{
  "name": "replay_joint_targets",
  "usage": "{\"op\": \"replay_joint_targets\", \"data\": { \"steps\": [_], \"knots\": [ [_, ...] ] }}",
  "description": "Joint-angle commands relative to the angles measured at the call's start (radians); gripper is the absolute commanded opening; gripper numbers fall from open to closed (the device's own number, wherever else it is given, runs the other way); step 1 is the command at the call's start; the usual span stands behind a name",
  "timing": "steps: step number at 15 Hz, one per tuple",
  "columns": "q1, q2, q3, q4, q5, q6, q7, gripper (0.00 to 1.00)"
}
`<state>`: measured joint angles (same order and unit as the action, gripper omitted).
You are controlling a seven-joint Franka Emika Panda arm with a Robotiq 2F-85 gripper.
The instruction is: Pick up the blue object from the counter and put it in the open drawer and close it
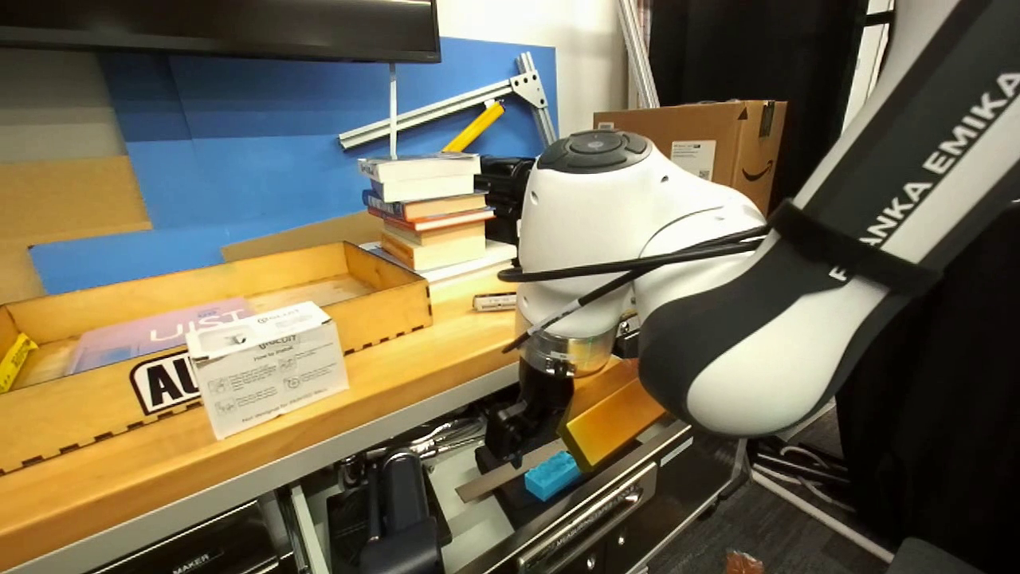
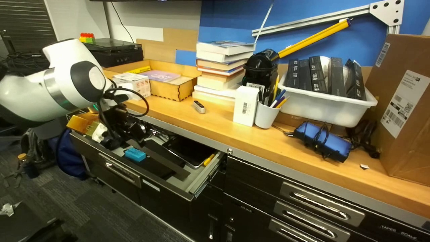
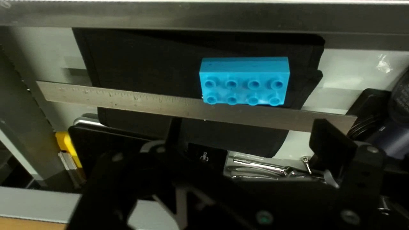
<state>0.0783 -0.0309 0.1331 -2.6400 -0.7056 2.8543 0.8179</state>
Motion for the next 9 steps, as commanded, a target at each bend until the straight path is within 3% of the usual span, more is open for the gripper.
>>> {"op": "replay_joint_targets", "data": {
  "steps": [1,5,9],
  "knots": [
    [-0.001,-0.031,-0.001,-0.02,-0.003,-0.014,-0.002,1.0],
    [0.006,-0.067,-0.002,-0.044,0.132,-0.202,-0.116,1.0],
    [0.012,-0.093,-0.008,-0.039,0.365,-0.34,-0.319,1.0]
  ]
}}
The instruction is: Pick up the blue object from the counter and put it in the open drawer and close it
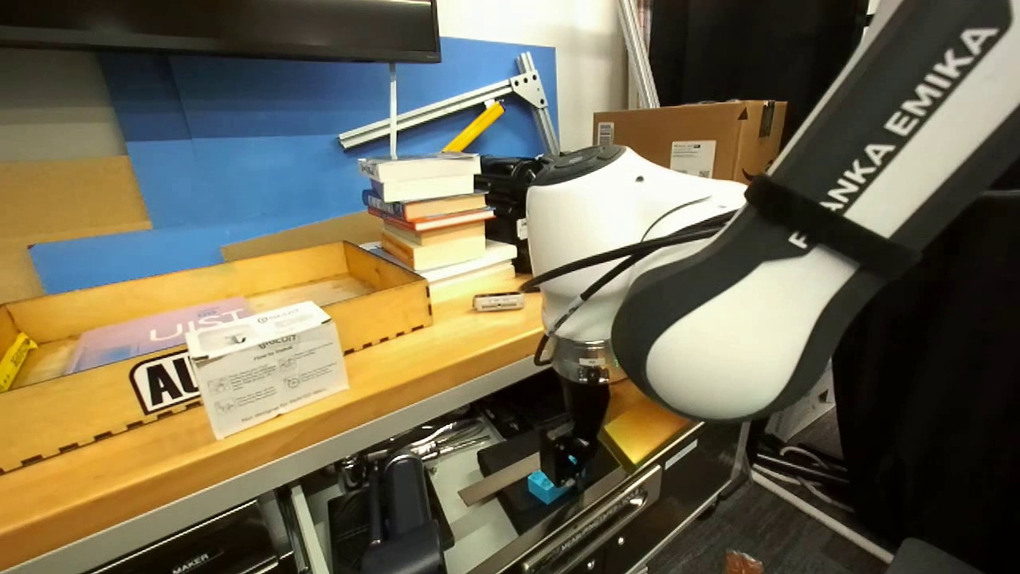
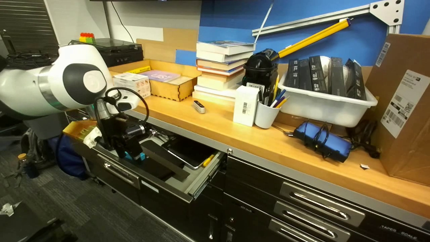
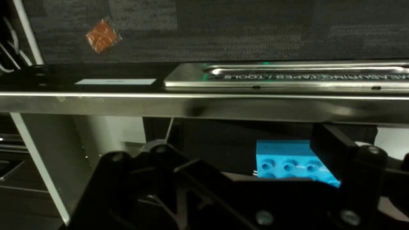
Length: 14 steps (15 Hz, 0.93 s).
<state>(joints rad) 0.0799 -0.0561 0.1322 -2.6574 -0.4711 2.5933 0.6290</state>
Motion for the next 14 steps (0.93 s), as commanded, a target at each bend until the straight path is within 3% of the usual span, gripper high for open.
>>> {"op": "replay_joint_targets", "data": {
  "steps": [1,6,9,12,14],
  "knots": [
    [0.009,-0.085,-0.006,-0.022,0.162,-0.093,-0.159,1.0],
    [0.007,-0.15,-0.01,-0.011,0.304,-0.184,-0.28,1.0],
    [0.003,-0.129,-0.022,0.019,0.393,-0.333,-0.359,1.0],
    [-0.007,-0.107,-0.033,0.024,0.414,-0.438,-0.391,1.0],
    [-0.009,-0.088,-0.04,0.017,0.411,-0.446,-0.404,1.0]
  ]
}}
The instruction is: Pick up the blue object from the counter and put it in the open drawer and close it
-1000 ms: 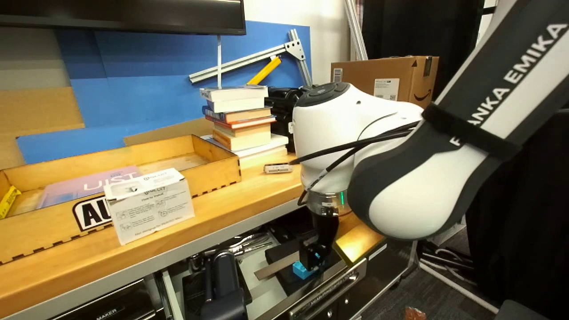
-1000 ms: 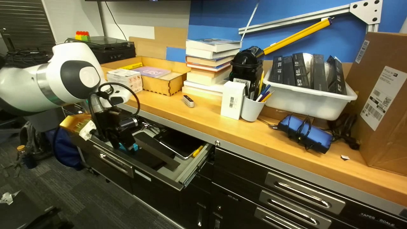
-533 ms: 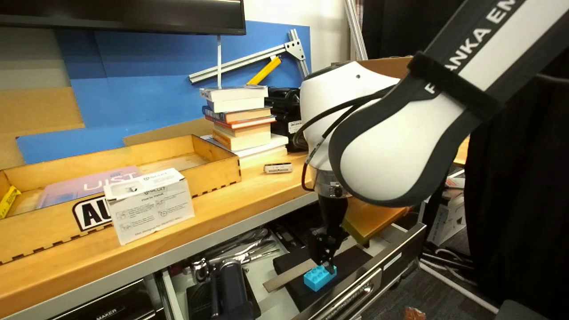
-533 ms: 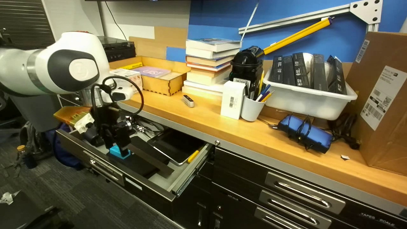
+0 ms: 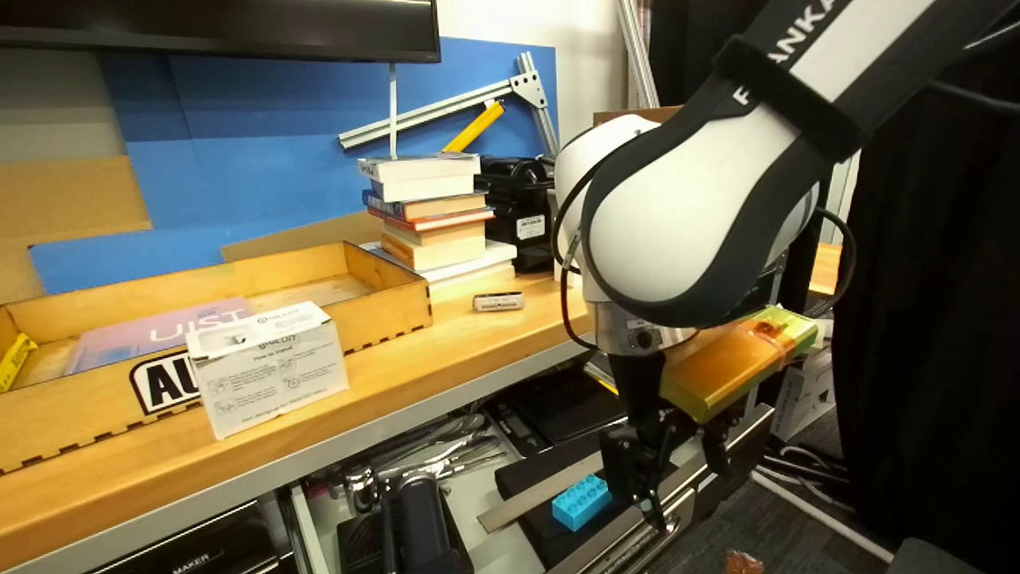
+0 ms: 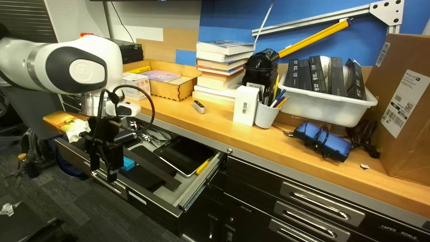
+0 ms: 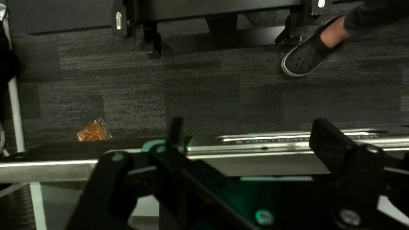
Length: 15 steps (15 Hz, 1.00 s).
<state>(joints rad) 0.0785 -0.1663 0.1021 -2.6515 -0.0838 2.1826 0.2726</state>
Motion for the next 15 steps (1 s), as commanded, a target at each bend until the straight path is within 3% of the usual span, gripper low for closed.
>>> {"op": "replay_joint_targets", "data": {
  "steps": [1,8,15],
  "knots": [
    [-0.01,0.03,-0.012,-0.004,0.01,0.016,-0.042,1.0],
    [-0.006,0.113,-0.004,-0.064,-0.033,0.361,0.009,1.0],
    [0.007,0.245,-0.017,0.019,-0.279,0.591,0.231,1.0]
  ]
}}
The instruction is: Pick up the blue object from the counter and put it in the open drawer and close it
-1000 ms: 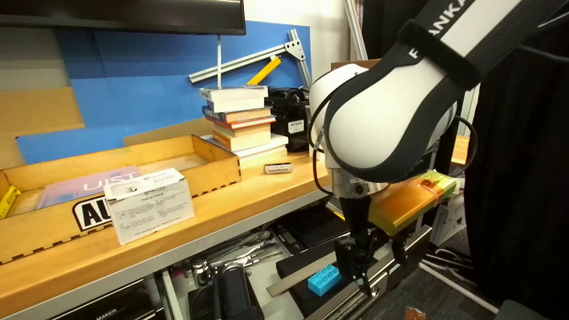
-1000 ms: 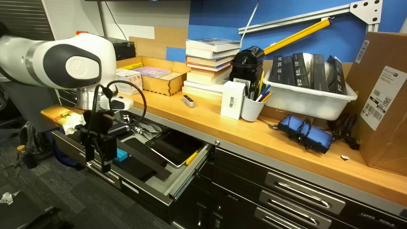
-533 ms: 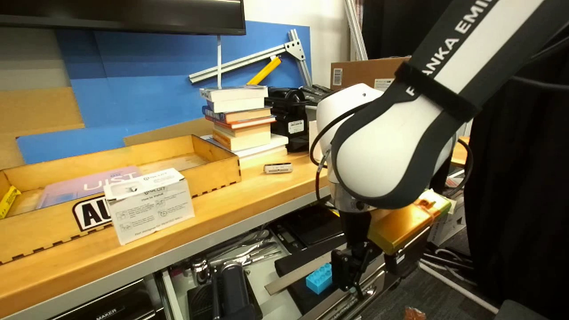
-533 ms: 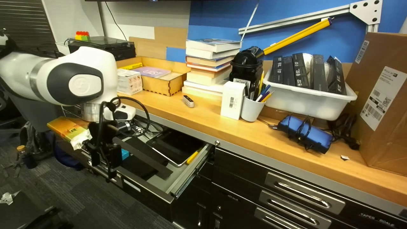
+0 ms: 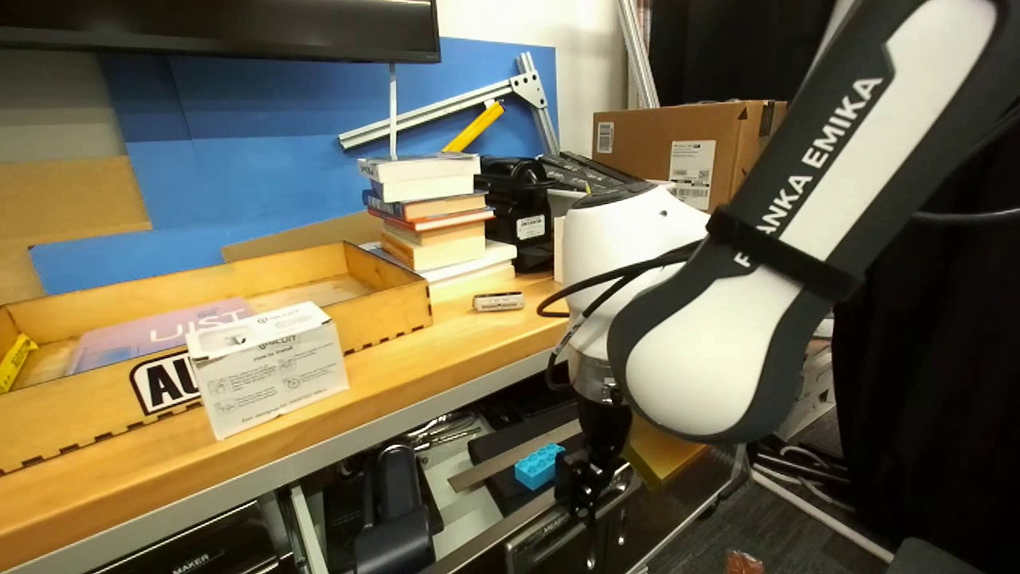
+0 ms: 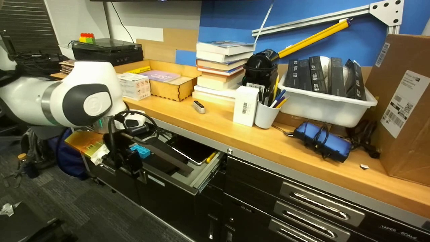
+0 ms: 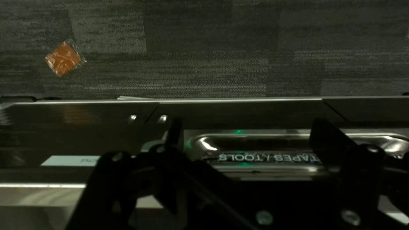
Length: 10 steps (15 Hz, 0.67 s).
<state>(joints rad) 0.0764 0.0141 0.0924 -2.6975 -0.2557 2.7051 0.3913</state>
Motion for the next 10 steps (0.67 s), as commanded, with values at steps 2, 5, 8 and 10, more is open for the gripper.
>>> {"op": "replay_joint_targets", "data": {
  "steps": [2,5,8,10],
  "knots": [
    [0.013,0.094,-0.011,0.108,-0.198,0.086,0.196,1.0],
    [0.03,0.137,-0.019,0.185,-0.333,0.084,0.321,1.0],
    [0.048,0.191,-0.023,0.265,-0.448,0.082,0.44,1.0],
    [0.063,0.231,-0.026,0.315,-0.507,0.08,0.515,1.0]
  ]
}}
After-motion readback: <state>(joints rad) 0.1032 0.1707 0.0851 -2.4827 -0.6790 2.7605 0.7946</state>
